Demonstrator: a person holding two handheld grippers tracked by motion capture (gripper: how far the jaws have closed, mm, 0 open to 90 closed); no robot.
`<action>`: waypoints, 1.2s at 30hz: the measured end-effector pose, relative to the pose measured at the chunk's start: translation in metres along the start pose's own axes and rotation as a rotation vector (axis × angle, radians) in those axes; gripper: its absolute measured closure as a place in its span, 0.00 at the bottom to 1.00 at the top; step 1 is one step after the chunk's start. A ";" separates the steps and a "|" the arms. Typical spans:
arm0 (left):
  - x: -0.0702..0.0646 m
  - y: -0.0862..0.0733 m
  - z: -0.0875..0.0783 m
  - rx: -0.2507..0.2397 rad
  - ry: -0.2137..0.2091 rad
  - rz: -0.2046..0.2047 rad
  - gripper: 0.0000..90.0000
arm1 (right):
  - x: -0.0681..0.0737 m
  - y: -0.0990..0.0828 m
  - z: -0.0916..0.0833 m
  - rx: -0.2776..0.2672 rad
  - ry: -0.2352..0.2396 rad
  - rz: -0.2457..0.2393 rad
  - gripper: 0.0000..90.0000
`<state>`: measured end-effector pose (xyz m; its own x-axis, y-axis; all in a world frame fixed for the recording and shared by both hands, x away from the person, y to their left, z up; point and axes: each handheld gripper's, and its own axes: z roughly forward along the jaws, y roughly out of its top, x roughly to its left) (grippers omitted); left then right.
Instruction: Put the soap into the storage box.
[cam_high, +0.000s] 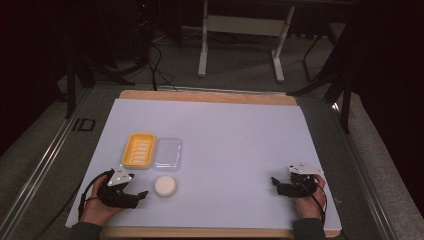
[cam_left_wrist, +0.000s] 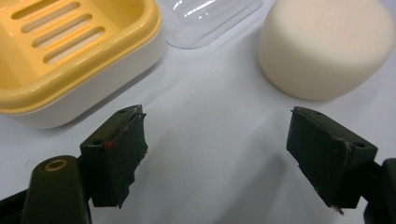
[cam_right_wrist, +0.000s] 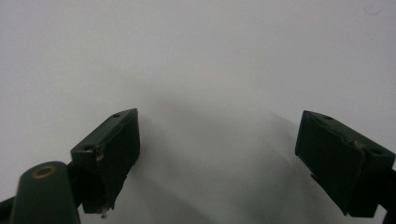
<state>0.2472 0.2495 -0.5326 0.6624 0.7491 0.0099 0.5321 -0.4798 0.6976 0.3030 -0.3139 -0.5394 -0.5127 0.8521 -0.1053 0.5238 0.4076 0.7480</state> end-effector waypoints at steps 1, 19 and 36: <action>0.000 0.000 0.000 0.000 0.000 0.000 0.22 | 0.000 0.000 0.000 0.000 0.000 0.000 0.15; 0.001 0.012 -0.004 0.061 -0.019 0.093 0.22 | -0.001 -0.004 -0.008 -0.088 0.036 -0.008 0.23; 0.000 0.027 -0.007 0.101 -0.040 0.154 0.20 | 0.000 -0.008 -0.014 -0.156 0.022 -0.012 0.20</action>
<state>0.2580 0.2399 -0.5085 0.7596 0.6453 0.0813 0.4717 -0.6326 0.6143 0.2893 -0.3213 -0.5359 -0.5337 0.8395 -0.1015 0.4067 0.3601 0.8396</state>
